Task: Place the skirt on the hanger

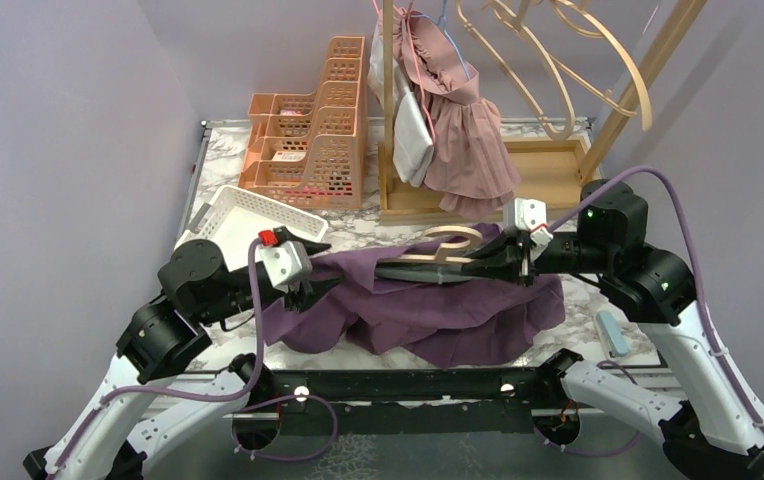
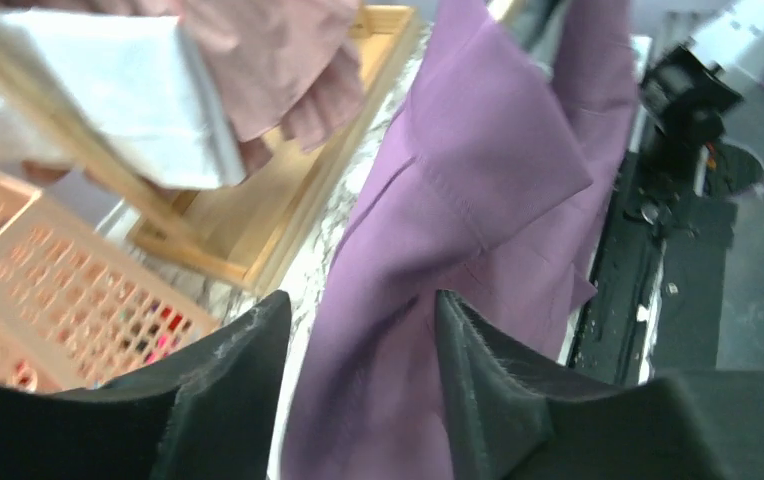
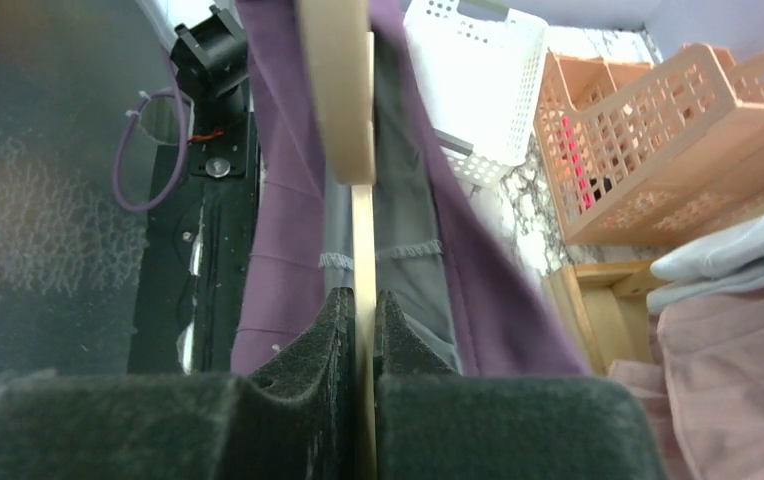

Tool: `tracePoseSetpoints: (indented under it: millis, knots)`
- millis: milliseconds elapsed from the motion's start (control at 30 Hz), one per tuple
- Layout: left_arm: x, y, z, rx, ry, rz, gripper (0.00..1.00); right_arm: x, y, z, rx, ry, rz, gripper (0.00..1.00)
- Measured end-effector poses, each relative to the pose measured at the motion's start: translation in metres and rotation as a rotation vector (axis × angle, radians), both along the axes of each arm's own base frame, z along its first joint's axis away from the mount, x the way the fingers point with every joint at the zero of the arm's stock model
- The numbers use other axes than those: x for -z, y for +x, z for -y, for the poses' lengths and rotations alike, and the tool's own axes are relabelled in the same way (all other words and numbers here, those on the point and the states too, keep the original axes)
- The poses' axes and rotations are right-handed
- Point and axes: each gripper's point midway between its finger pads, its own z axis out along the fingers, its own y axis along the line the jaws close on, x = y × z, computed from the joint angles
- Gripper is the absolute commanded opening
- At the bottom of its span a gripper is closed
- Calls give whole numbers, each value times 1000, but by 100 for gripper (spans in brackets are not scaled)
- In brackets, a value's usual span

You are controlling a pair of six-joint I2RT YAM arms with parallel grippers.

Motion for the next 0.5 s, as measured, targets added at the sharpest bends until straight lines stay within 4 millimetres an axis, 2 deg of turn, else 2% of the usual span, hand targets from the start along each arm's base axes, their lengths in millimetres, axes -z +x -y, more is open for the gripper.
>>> tracePoseSetpoints:
  millis: [100, 133, 167, 200, 367, 500]
  knots:
    - [-6, 11, -15, -113, -3, -4, 82, -3, 3, 4, 48, -3, -32, 1]
    - [-10, 14, -18, -137, -11, -1, 85, -4, 5, 4, 66, -1, -43, 1]
    - [-15, 17, -20, -162, -20, 5, 94, -5, 7, 4, 81, -1, -49, 1]
    - [-22, 19, -22, -182, -31, 12, 96, -6, 10, 4, 97, -1, -62, 1]
    - [-49, 34, -26, -255, -89, 56, 96, -6, 29, 4, 201, -3, -115, 1]
    - [-58, 47, -21, -285, -112, 71, 96, -4, 41, 6, 265, -7, -127, 1]
